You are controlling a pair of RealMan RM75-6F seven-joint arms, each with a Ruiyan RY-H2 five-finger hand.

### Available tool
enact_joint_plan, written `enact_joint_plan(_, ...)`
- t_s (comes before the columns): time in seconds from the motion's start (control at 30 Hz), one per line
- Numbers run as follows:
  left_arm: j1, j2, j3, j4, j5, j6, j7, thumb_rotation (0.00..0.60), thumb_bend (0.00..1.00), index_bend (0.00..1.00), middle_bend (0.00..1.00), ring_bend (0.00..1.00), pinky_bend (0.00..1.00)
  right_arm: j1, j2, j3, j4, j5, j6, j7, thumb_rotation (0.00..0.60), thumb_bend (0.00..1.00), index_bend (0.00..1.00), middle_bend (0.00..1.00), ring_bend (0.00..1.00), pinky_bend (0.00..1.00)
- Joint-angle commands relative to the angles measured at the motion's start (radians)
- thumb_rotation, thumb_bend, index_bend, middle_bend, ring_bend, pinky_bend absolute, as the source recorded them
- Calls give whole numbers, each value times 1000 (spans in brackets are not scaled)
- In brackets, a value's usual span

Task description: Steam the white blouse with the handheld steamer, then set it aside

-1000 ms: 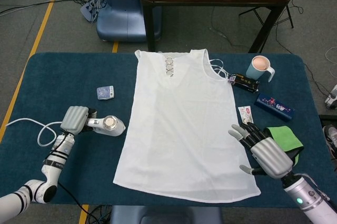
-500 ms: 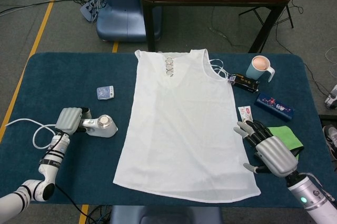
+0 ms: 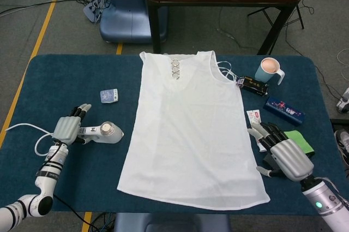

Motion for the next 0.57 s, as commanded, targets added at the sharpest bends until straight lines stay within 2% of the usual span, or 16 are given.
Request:
enact_joint_plan(0.03,37,45,-4,-59,4,58,-2,600,99,0,62,62,325,-9,1,5,15,20,0,2,600,172,12,71,0,0)
enact_joint_plan(0.3,143,142,9,-197,96,258,-37,600,100,12,62,63,325,-38,-12,28,59,87,9,3,600,176,13,81,0,0)
enact_joint_plan(0.57,267,181,72,-266,244,463,-82,600,100,48,81,75,319,-78,-28,37,69,109,45,-15,600,177,12,92,0,0)
